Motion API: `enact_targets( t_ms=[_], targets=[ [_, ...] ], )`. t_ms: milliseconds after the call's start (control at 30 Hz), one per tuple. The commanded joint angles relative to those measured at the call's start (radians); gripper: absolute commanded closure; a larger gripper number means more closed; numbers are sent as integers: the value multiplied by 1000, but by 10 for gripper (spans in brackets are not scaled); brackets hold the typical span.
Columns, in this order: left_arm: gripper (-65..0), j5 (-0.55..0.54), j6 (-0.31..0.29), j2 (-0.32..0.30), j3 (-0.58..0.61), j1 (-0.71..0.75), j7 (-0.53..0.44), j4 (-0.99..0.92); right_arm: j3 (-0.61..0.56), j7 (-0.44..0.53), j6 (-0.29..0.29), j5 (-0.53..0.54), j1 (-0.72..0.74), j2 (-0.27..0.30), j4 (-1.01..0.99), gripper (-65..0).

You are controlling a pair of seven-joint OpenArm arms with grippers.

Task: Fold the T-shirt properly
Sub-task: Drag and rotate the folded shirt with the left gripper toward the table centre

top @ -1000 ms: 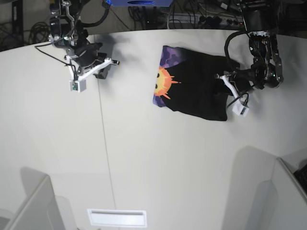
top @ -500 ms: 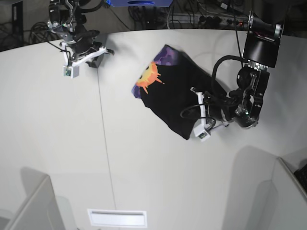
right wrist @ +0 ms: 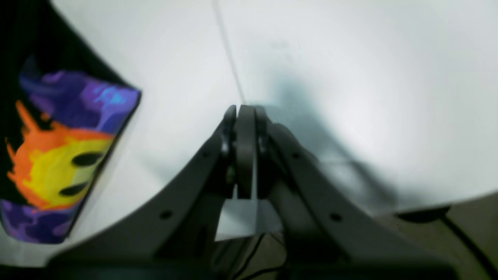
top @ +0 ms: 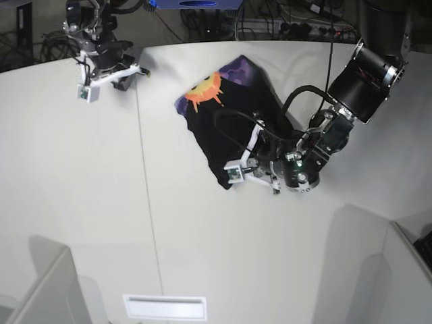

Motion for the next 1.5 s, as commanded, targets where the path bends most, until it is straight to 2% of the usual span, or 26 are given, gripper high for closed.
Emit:
enact_targets(
  t_ms=[0, 100, 167, 367, 533, 833, 1333, 1467],
  targets=[
    [0, 48, -8, -5, 7, -21, -22, 14, 17, 13, 4, 4, -10, -3, 20, 0],
    [0, 223, -8, 5, 24, -13, -57, 16, 38, 13, 4, 4, -16, -8, 19, 0],
    [0, 311, -8, 34, 26, -12, -63, 11, 38, 13, 4, 4, -16, -8, 19, 0],
    [0, 476, -8, 106, 26, -18, -149, -56, 38, 13, 4, 4, -10, -9, 16, 0],
    [0, 493, -8, 147, 35, -18, -201, -111, 40, 13, 4, 4, -8, -9, 13, 0],
    [0, 486, -8, 153, 242, -49, -310, -136, 40, 13, 4, 2, -7, -9, 13, 0],
    [0, 495, -8, 207, 264, -47, -327, -125, 40, 11, 4, 1, -8, -8, 11, 0],
    [0, 495, -8, 206, 342, -84, -379, -125, 40, 11, 4, 1, -8, -8, 11, 0]
  ],
)
